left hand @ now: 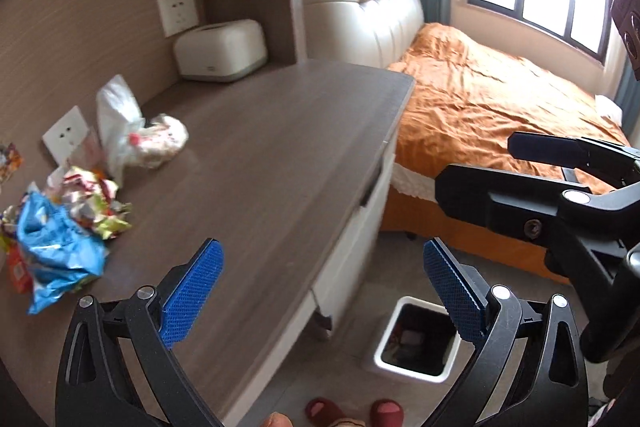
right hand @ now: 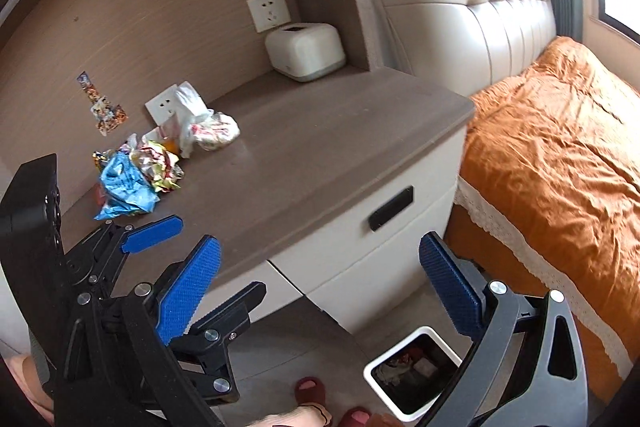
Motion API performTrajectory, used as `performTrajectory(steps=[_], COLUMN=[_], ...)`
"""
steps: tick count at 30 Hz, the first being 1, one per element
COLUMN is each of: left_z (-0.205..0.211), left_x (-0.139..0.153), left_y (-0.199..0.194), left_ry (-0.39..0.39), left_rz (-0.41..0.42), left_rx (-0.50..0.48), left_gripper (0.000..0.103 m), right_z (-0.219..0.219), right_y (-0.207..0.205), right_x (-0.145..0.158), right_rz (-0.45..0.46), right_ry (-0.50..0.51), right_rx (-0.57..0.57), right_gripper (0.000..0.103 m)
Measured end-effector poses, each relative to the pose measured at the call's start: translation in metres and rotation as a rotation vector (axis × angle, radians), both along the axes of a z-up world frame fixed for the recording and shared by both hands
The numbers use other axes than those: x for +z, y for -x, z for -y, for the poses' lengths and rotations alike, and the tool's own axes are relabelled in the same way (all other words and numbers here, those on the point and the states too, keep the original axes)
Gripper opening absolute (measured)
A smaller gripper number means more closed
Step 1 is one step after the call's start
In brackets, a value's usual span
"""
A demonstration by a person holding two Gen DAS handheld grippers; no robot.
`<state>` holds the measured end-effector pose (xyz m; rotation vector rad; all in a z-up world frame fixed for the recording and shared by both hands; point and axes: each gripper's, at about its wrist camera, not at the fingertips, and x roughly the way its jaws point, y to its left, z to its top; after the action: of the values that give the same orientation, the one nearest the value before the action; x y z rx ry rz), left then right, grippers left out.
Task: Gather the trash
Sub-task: 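Move both open grippers back to the desk trash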
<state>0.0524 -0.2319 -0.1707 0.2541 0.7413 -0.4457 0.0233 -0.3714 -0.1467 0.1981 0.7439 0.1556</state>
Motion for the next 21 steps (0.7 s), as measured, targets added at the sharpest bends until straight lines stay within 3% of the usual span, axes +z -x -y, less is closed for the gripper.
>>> performTrajectory(steps=[14, 21], left_z=[-0.106, -0.148], left_x=[0.051, 0.049], left_y=[-0.021, -0.040], left_ry=[-0.005, -0.014], left_rz=[0.109, 0.132], left_rx=[0.251, 0.349], left_gripper=[0.098, 0.098], right_z=[-0.094, -0.135], right_y=[-0.045, -0.075], right_x=[0.039, 0.039], right_rz=[0.061, 0.050], right_ry=[0.026, 0.056], right_rx=[0.218, 0.269], right_gripper=[0.099, 0.099])
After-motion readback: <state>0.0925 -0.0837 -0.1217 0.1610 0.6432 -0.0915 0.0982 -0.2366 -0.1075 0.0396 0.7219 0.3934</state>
